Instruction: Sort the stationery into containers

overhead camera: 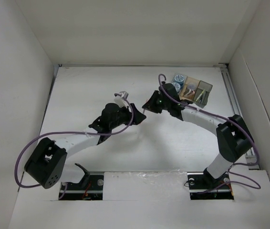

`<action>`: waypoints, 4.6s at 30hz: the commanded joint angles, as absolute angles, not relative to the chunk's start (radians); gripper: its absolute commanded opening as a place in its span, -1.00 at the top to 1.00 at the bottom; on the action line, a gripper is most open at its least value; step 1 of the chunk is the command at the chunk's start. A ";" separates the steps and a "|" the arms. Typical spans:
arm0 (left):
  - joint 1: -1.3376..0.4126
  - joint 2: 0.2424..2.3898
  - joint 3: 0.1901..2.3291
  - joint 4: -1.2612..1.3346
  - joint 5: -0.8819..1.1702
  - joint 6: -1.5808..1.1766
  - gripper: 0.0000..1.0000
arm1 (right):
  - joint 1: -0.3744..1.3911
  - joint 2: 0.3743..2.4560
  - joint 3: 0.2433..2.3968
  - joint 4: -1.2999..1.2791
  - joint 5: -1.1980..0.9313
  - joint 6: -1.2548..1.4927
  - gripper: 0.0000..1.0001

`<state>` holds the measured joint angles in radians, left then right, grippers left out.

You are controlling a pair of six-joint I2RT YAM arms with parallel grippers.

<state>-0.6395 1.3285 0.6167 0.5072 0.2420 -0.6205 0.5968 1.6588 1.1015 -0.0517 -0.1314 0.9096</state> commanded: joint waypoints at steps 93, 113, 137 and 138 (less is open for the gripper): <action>-0.428 1.491 0.710 0.097 -0.316 -0.667 0.26 | 0.577 1.312 1.014 -0.137 0.321 0.885 0.34; -0.469 1.519 0.741 0.110 -0.267 -0.626 1.00 | 0.663 1.413 1.075 -0.127 0.312 0.876 0.13; -0.469 1.264 0.568 0.601 0.448 -0.686 1.00 | 0.736 1.655 1.166 0.094 -0.086 0.927 -0.15; -0.469 1.264 0.558 0.601 0.463 -0.686 1.00 | 0.736 1.669 1.175 0.094 -0.086 0.936 -0.10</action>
<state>-0.4694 1.2694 0.5766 0.4904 0.3687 -0.6601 0.7372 1.6505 1.1240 0.0250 -0.0711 0.9207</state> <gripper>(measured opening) 0.091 0.565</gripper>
